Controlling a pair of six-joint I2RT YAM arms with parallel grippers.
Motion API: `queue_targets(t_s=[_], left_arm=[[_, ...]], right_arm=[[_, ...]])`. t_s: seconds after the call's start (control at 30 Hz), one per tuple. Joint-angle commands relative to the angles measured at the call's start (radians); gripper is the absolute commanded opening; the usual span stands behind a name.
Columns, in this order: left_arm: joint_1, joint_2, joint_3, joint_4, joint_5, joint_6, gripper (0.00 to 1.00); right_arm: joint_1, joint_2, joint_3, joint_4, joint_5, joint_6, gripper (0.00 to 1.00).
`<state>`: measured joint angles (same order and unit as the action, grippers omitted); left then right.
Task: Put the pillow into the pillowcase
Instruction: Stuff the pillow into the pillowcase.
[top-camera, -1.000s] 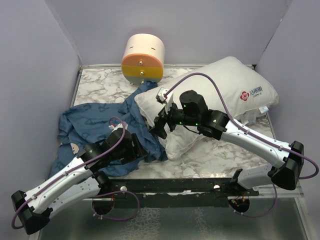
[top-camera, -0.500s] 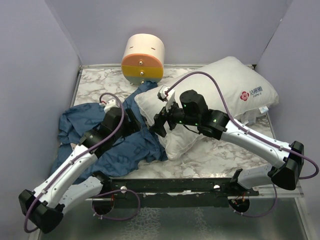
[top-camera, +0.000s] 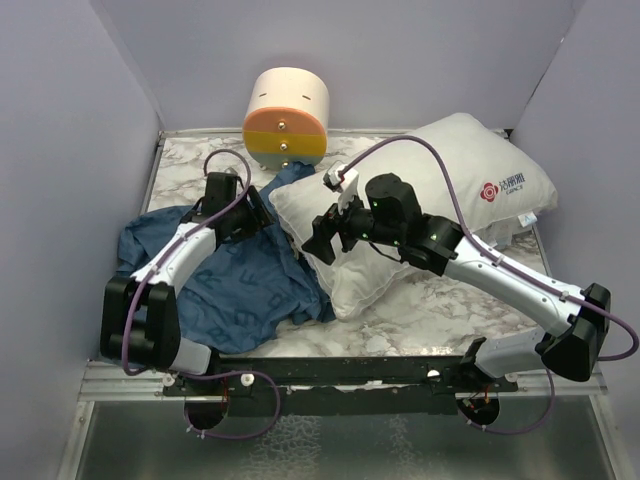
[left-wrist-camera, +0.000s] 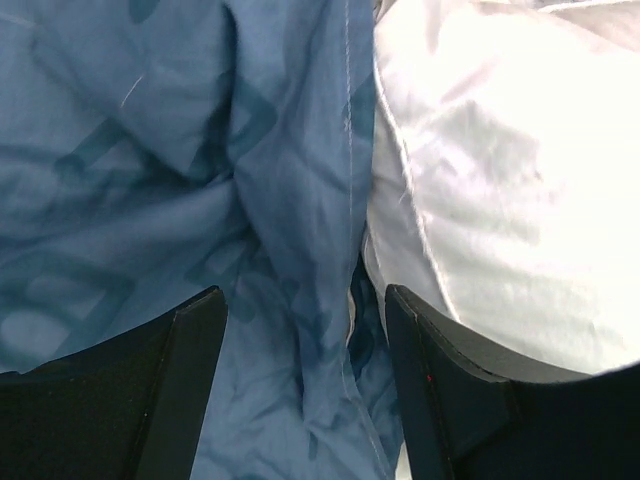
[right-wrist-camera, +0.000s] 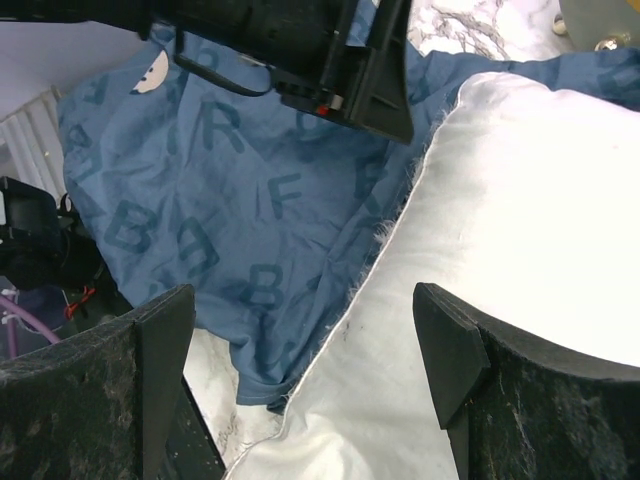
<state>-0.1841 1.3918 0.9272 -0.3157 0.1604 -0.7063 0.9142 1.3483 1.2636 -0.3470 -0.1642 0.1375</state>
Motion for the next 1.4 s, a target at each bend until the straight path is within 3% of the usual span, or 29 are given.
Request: queue_targets(t_s=[0.0,0.13,0.4,0.5,0.7,0.97,1.13,1.37], left_arm=[[0.016,0.095,0.072,0.091,0.085,0.033,0.64],[0.017,0.173,0.106,0.092,0.092,0.029,0.6],[0.017,0.243,0.139,0.061,0.085,0.051,0.42],[0.017,0.245,0.152,0.062,0.095,0.061,0.24],[0.017,0.201,0.163,0.049,0.117,0.102,0.04],[0.023,0.075,0.099,0.113,0.205,0.115,0.0],[0.049,0.026,0.068,0.183,0.28,0.085,0.0],[0.074,0.043,0.085,0.228,0.388,0.046,0.0]], right_arm=[[-0.006,0.012,0.051,0.024,0.014,0.014,0.89],[-0.009,0.036,0.075,0.022,0.012,0.004,0.89],[-0.025,0.118,0.144,0.005,0.009,-0.018,0.89],[-0.042,0.162,0.181,-0.012,0.001,-0.029,0.89],[-0.081,0.27,0.286,-0.031,-0.031,-0.085,0.89],[-0.124,0.509,0.537,-0.135,-0.084,-0.19,0.91],[-0.144,0.649,0.698,-0.241,-0.082,-0.248,0.98],[-0.172,0.685,0.691,-0.282,-0.024,-0.258,0.96]])
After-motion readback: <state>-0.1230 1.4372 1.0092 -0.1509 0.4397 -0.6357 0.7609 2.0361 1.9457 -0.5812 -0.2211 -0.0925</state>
